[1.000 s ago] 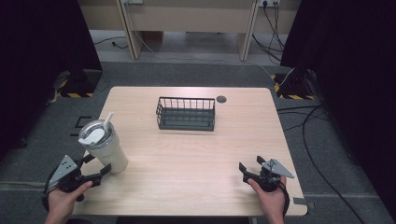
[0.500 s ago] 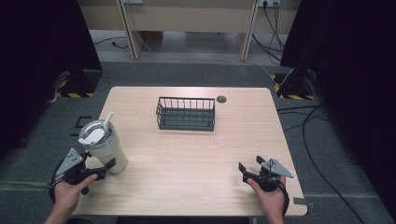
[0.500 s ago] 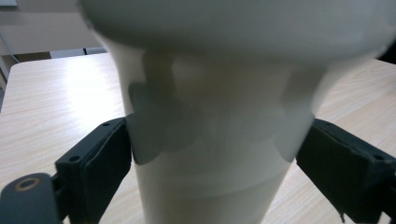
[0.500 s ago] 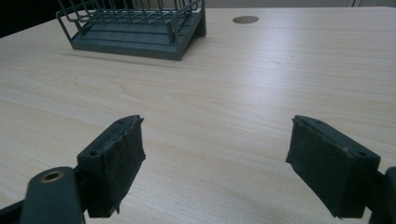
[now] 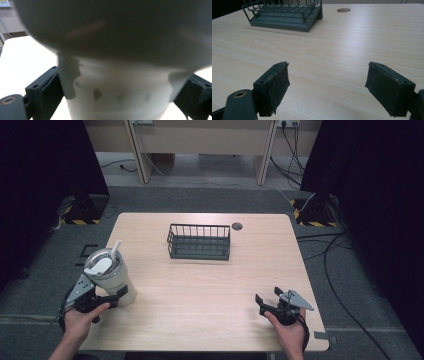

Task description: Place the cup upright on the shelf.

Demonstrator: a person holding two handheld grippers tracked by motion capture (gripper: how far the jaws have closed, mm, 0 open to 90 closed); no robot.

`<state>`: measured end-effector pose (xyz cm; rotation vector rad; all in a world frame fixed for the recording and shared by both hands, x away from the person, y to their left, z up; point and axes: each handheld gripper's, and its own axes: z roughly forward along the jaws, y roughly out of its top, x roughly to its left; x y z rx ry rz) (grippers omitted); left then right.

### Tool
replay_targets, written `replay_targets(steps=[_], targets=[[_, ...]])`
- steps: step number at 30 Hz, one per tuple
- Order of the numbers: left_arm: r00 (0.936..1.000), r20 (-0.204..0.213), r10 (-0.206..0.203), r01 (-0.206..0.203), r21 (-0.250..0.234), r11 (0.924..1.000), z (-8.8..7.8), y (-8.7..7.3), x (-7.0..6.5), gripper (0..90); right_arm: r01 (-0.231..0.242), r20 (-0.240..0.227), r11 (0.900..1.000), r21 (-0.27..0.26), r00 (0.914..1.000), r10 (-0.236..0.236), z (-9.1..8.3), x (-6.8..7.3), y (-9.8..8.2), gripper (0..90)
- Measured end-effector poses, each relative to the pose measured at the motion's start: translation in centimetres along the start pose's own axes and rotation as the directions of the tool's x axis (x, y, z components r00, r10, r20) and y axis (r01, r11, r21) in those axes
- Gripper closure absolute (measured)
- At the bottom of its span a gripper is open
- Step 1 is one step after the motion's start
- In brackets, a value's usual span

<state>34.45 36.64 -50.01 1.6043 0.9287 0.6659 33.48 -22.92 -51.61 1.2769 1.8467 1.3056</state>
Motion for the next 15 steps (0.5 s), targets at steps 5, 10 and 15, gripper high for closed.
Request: replay_targets(steps=[5, 10, 15], targets=[[0.9999, 0.001, 0.014, -0.014, -0.004, 0.9999, -0.05, -0.04, 0.0, 9.3, -0.008, -0.004, 1.0, 0.005, 1.0, 0.008, 0.05, -0.01, 0.01, 18.9], [0.9999, 0.003, 0.017, -0.017, -0.001, 0.9999, -0.06, 0.01, 0.04, 9.5, -0.008, -0.003, 1.0, 0.0, 1.0, 0.008, 0.01, -0.04, 0.0, 18.8], [0.9999, 0.005, 0.016, -0.016, 0.006, 0.9999, -0.07, 0.12, 0.12, 9.6, -0.007, -0.003, 1.0, 0.005, 1.0, 0.007, 0.07, -0.03, 0.02, 18.9]])
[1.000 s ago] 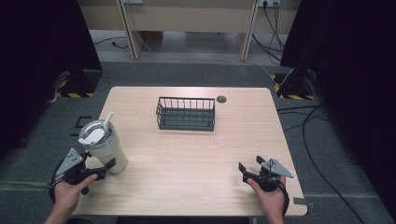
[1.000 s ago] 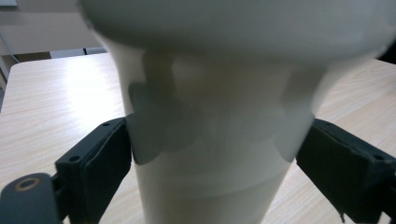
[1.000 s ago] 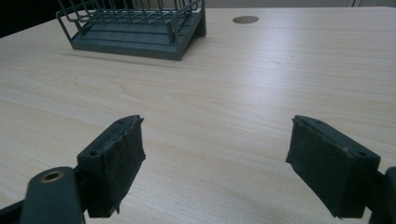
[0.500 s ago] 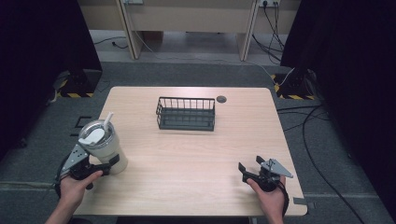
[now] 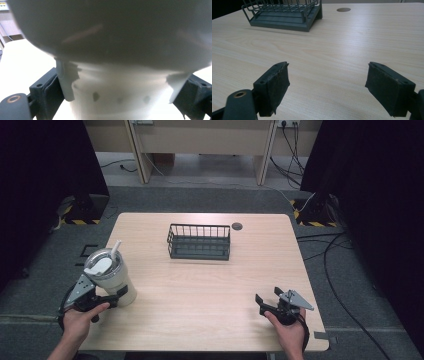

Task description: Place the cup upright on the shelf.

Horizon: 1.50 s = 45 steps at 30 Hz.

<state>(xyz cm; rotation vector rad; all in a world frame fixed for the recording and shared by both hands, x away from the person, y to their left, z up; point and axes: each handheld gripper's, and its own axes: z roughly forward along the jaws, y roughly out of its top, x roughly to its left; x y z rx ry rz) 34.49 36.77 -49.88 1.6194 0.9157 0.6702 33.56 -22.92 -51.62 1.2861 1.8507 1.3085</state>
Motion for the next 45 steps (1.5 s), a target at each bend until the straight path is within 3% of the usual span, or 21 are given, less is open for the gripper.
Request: replay_targets(steps=[22, 45], targets=[[0.9996, 0.018, 0.022, -0.022, 0.001, 0.9998, 0.0, 1.4, -0.2, 9.8, -0.009, 0.004, 1.0, -0.001, 1.0, 0.009, 0.0, 0.0, 0.0, 18.9], [0.9976, 0.055, 0.042, -0.04, -0.021, 0.999, 1.8, 3.8, -1.1, 9.8, -0.011, 0.003, 1.0, -0.005, 0.9999, 0.011, -0.1, -0.1, 0.0, 18.8]])
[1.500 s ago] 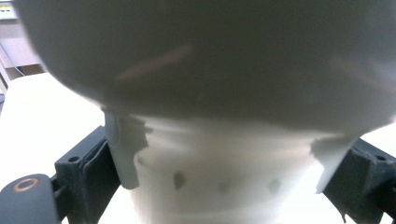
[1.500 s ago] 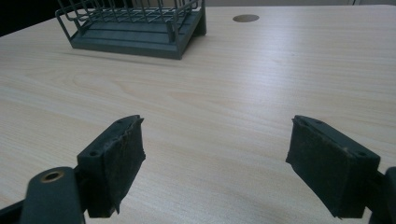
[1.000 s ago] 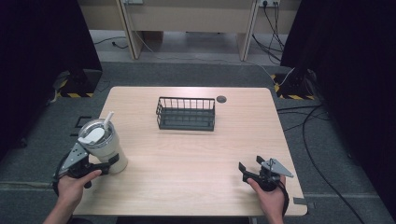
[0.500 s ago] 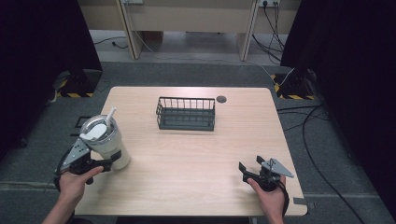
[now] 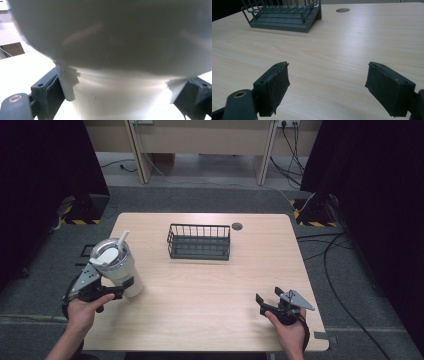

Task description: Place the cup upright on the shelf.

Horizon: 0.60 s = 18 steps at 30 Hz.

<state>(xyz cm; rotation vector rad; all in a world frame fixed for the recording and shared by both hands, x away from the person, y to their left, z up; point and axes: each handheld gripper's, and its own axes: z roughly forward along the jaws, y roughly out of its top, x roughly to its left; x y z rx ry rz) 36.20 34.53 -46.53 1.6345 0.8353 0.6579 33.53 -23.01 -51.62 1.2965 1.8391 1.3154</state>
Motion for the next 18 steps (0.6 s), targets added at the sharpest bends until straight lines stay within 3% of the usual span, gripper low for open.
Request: replay_targets(steps=[18], targets=[[0.9994, 0.035, 0.008, -0.007, -0.018, 0.9998, 2.2, 1.9, -0.6, 9.8, -0.002, -0.001, 1.0, -0.003, 1.0, 0.002, 0.0, 0.0, 0.0, 18.8]])
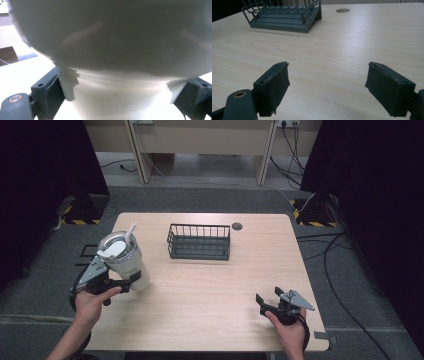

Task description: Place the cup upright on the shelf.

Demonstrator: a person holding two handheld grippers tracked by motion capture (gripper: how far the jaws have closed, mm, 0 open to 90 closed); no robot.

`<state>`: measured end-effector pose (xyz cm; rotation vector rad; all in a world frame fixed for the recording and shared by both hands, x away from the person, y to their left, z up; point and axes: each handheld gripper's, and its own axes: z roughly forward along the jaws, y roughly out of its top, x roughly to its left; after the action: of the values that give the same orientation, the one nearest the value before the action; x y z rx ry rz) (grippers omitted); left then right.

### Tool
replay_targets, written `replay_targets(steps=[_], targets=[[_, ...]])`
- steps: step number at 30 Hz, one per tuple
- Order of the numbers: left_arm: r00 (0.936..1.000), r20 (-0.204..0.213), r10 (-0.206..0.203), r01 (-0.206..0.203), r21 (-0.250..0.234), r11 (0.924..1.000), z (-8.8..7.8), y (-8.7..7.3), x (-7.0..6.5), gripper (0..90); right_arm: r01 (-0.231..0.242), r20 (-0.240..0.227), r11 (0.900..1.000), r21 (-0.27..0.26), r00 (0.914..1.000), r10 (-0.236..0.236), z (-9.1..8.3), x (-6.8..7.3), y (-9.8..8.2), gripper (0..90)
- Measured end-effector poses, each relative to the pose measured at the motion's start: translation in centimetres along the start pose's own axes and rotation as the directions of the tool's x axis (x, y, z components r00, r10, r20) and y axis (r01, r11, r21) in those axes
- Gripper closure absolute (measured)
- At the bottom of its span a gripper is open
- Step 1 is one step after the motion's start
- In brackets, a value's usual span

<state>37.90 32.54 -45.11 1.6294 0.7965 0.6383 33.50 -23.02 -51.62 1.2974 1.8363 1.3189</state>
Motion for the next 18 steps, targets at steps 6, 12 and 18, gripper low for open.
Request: replay_targets(steps=[6, 12, 18], targets=[[0.9999, 0.01, 0.001, -0.001, -0.001, 1.0, 0.7, 0.6, -0.1, 9.8, -0.001, -0.001, 1.0, 0.0, 1.0, 0.001, 0.0, 0.0, 0.0, 18.9], [0.9998, 0.018, -0.003, 0.003, -0.008, 1.0, 1.1, 1.1, -0.2, 9.8, 0.0, -0.001, 1.0, 0.0, 1.0, 0.0, 0.0, 0.0, 0.0, 18.9], [0.9996, 0.03, 0.002, -0.002, -0.013, 0.9999, 1.9, 1.8, -0.3, 9.8, 0.0, -0.002, 1.0, 0.0, 1.0, 0.0, 0.0, 0.0, 0.0, 18.8]])
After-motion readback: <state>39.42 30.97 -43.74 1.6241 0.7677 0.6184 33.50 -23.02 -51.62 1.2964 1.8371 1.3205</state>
